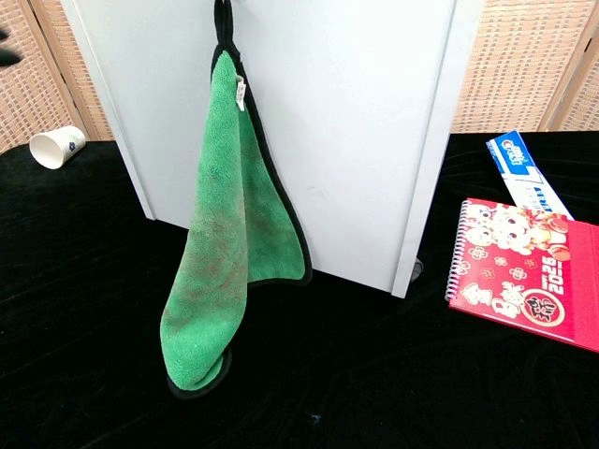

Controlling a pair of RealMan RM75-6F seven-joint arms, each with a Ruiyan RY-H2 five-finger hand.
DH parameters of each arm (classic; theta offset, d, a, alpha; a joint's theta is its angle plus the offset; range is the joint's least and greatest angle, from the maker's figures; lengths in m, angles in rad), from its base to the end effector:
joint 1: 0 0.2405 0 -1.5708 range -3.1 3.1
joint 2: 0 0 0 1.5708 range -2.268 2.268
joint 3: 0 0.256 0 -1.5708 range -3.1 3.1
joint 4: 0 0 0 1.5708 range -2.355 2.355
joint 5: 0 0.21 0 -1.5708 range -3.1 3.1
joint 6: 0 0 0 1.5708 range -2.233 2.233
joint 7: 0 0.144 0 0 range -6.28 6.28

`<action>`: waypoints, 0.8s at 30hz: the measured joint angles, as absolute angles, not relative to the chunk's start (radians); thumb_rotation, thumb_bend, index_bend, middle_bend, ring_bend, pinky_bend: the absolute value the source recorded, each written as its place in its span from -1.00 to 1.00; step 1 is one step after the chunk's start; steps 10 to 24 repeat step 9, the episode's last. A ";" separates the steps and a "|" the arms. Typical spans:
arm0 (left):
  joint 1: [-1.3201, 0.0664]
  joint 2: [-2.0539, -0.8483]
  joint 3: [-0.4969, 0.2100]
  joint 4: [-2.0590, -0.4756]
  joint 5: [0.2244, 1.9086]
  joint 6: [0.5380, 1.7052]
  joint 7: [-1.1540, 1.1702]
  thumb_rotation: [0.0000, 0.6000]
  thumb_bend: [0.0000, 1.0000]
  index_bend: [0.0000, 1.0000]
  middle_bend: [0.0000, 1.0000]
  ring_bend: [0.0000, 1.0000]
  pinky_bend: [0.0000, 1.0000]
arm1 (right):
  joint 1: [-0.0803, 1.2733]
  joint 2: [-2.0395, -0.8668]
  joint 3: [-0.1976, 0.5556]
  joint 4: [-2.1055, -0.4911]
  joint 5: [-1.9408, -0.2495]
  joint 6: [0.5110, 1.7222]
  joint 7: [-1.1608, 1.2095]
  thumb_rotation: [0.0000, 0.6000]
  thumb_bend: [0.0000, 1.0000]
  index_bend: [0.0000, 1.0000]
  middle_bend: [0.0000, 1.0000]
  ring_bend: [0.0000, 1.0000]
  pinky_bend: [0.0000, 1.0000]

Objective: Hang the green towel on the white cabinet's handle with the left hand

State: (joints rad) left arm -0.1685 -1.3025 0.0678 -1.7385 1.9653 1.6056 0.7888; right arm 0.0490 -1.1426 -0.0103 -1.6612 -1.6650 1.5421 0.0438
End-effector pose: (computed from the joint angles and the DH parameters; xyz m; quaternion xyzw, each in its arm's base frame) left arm -0.1916 0.1538 0.0906 -0.7270 -0.0607 -0.4033 0.5524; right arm -0.2844 -0.1552 0.1389 0.6123 -0.3986 0.4406 0.5216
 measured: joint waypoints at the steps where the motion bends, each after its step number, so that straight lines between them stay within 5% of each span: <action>1: -0.158 -1.299 0.076 -1.740 1.944 1.608 0.777 1.00 -0.95 -1.00 -1.00 -1.00 -1.00 | 0.049 -1.143 -0.011 -1.662 -1.665 1.541 0.042 1.00 -0.70 -1.00 -1.00 -1.00 -1.00; 9: -0.067 -1.280 0.105 -1.718 1.789 1.636 0.603 1.00 -0.95 -1.00 -1.00 -1.00 -1.00 | 0.056 -1.150 -0.008 -1.662 -1.652 1.522 0.028 1.00 -0.70 -1.00 -1.00 -1.00 -1.00; 24: -0.067 -1.280 0.105 -1.718 1.789 1.636 0.603 1.00 -0.95 -1.00 -1.00 -1.00 -1.00 | 0.056 -1.150 -0.008 -1.662 -1.652 1.522 0.028 1.00 -0.70 -1.00 -1.00 -1.00 -1.00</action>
